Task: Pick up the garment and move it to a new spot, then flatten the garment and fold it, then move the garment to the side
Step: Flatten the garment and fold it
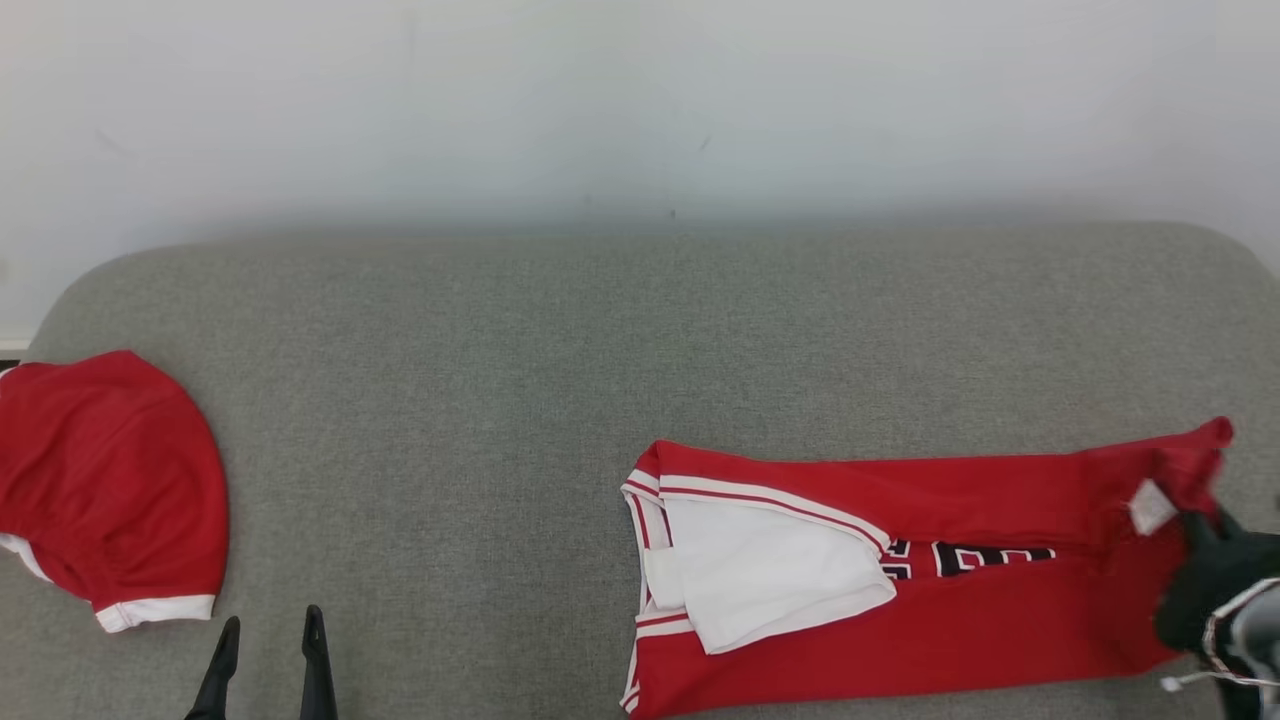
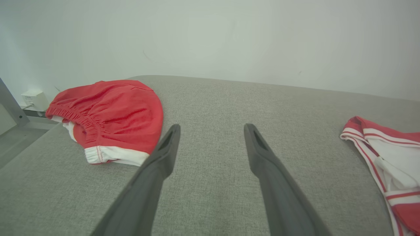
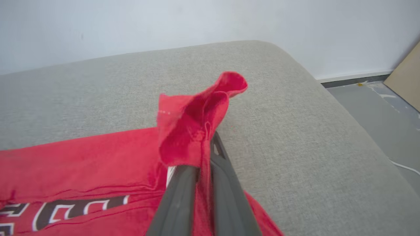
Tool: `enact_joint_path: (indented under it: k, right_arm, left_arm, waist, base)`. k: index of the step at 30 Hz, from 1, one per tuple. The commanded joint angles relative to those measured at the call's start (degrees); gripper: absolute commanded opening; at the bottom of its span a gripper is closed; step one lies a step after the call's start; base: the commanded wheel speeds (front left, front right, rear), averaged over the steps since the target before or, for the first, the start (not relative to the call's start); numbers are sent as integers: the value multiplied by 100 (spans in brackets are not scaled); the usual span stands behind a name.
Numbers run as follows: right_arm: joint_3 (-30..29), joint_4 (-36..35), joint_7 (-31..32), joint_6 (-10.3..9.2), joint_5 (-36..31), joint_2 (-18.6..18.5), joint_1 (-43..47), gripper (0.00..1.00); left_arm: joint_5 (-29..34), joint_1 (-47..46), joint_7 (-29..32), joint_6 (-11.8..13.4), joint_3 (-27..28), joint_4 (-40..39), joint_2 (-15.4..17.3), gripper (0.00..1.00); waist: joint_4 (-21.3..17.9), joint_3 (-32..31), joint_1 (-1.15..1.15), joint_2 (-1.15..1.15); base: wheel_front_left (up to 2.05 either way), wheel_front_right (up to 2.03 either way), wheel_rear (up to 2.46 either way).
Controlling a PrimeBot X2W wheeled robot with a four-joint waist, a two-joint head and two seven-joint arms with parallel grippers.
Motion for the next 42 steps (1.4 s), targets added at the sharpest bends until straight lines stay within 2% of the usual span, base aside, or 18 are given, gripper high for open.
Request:
enact_joint_path:
  k: [1, 14, 19, 26, 34, 36, 42]
  right_arm:
    - [85, -219, 15, -13, 42, 135, 57, 0]
    - [783, -2466, 710, -13, 321, 1093, 628, 0]
    - [1050, -3071, 1020, -13, 179, 1514, 854, 0]
    - [1145, -3246, 1161, -12, -13, 1985, 889, 0]
    - [1182, -2837, 1089, -13, -347, 2287, 724, 0]
    - [1148, -2707, 966, -12, -441, 2325, 701, 100]
    - [1090, -2774, 499, -13, -482, 2208, 630, 100]
  left_arm:
    - [7, 57, -18, 1, 14, 22, -15, 100]
    - [-28, -35, -18, -41, -86, 171, -31, 100]
    - [-73, -109, -18, -32, -122, 229, -33, 100]
    - [-143, -179, -18, 16, -197, 275, -34, 100]
    - [-190, -274, -18, 44, -308, 355, -35, 100]
    - [-198, -286, -18, 57, -327, 361, -35, 100]
    - [-192, -185, -18, 84, -290, 354, -34, 100]
  waist:
    - [-43, -60, 0, 0]
    - [59, -149, 0, 0]
    - [190, -81, 0, 0]
    - [318, -27, 0, 0]
    - [455, 26, 0, 0]
    - [468, 20, 0, 0]
    - [428, -36, 0, 0]
  base:
    - [0, 0, 0]
    - [0, 0, 0]
    - [0, 0, 0]
    - [0, 0, 0]
    - [0, 0, 0]
    - [0, 0, 0]
    - [0, 0, 0]
